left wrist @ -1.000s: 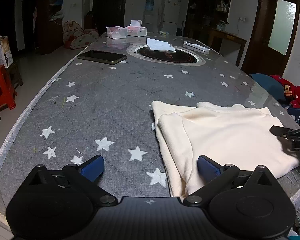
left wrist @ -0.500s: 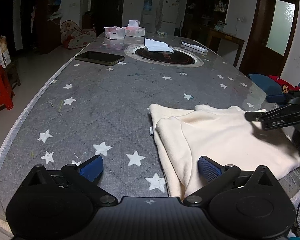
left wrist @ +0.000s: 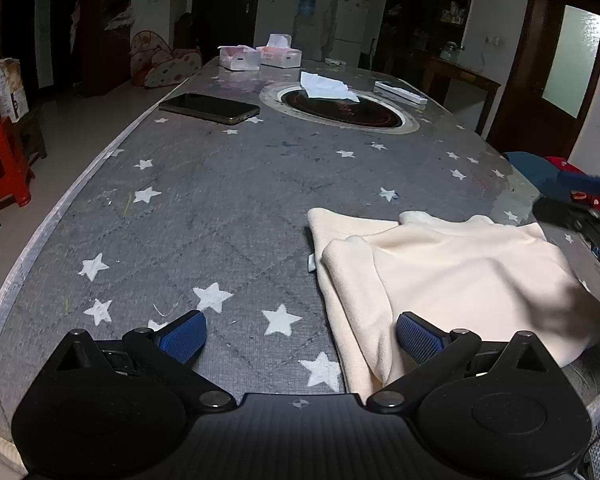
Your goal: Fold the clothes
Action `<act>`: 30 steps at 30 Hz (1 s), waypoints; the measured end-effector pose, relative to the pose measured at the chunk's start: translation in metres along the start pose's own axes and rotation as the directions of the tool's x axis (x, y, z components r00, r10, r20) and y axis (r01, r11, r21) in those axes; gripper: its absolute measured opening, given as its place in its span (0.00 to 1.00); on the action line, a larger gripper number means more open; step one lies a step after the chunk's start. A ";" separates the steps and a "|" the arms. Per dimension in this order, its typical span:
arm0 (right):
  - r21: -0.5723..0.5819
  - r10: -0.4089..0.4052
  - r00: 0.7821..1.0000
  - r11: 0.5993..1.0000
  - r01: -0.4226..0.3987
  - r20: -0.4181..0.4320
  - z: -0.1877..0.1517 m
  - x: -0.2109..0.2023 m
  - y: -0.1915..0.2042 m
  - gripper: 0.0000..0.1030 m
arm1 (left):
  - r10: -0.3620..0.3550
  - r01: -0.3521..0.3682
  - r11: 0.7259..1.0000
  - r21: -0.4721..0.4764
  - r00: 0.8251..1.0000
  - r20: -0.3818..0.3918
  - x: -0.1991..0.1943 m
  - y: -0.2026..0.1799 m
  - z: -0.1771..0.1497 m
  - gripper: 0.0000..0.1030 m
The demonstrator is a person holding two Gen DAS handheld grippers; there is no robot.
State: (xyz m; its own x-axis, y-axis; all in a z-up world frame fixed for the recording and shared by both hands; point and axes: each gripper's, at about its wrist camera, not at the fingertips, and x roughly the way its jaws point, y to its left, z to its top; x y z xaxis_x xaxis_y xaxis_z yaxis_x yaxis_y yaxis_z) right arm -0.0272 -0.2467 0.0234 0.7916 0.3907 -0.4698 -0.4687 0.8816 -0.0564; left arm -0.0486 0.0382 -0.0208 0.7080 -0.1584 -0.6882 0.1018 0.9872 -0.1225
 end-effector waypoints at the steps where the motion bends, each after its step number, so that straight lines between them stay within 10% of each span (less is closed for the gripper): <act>1: 0.018 0.029 1.000 0.999 -0.029 -0.009 -0.001 0.000 0.002 1.00 | 0.003 -0.003 1.000 -0.002 1.000 0.000 0.000 0.000 0.000 1.00; 17: -0.272 0.247 0.956 0.920 -0.283 -0.157 -0.013 -0.017 0.097 0.88 | 0.028 -0.027 0.996 -0.090 0.999 0.017 -0.010 0.018 0.002 0.97; 24: -0.385 0.304 0.924 0.844 -0.374 -0.230 -0.016 -0.013 0.134 0.67 | -0.036 0.040 0.982 -0.186 0.999 0.024 -0.016 0.039 0.005 0.58; 30: -0.461 0.316 0.912 0.789 -0.405 -0.262 -0.020 -0.005 0.156 0.55 | -0.095 0.094 0.969 -0.228 0.995 0.009 -0.015 0.043 0.002 0.49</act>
State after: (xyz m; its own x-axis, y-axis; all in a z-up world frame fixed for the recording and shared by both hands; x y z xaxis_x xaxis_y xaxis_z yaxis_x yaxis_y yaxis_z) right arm -0.1121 -0.1165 -0.0010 0.4714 0.5655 -0.6767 -0.8716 0.4155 -0.2600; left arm -0.0529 0.0828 -0.0141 0.7014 -0.2509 -0.6671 0.0061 0.9381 -0.3464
